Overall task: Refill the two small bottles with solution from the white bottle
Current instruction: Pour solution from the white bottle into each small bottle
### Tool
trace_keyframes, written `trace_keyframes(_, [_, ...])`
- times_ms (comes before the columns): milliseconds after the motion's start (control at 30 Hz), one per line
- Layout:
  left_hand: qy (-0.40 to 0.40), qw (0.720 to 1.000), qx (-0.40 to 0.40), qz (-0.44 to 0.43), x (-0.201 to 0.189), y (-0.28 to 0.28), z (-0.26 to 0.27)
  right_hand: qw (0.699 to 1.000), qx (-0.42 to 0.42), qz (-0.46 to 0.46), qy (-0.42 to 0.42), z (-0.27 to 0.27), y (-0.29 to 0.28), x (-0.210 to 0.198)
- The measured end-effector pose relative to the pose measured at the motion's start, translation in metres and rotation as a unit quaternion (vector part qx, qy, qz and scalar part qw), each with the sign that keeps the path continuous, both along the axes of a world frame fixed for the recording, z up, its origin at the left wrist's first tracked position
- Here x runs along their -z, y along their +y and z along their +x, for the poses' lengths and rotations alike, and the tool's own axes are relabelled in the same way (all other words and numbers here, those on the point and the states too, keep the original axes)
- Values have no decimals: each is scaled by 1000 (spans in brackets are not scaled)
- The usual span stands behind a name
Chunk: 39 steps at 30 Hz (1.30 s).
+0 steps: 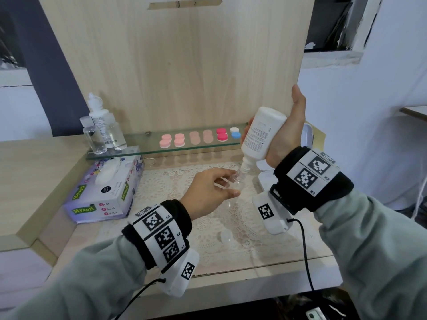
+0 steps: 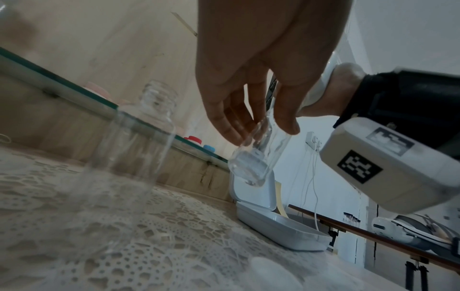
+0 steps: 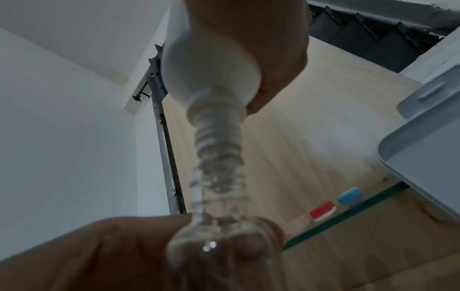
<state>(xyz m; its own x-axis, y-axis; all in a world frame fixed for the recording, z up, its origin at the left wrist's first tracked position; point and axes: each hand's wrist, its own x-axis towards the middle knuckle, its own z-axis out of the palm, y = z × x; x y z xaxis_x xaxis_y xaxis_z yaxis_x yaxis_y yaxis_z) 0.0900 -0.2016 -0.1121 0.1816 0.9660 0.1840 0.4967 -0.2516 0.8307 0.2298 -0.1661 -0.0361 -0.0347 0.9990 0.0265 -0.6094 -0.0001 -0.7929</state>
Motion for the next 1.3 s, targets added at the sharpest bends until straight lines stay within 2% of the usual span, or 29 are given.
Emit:
trace_keyframes(133, [-7, 1000, 7, -1, 0, 0, -1, 999, 22, -11, -30, -2, 2, -2])
trace_keyframes(667, [-4, 1000, 18, -5, -1, -4, -4, 997, 43, -39, -40, -5, -5, -9])
trace_keyframes(1300, [-2, 999, 27, -22, 1, -3, -5, 999, 25, -27, -7, -4, 2, 1])
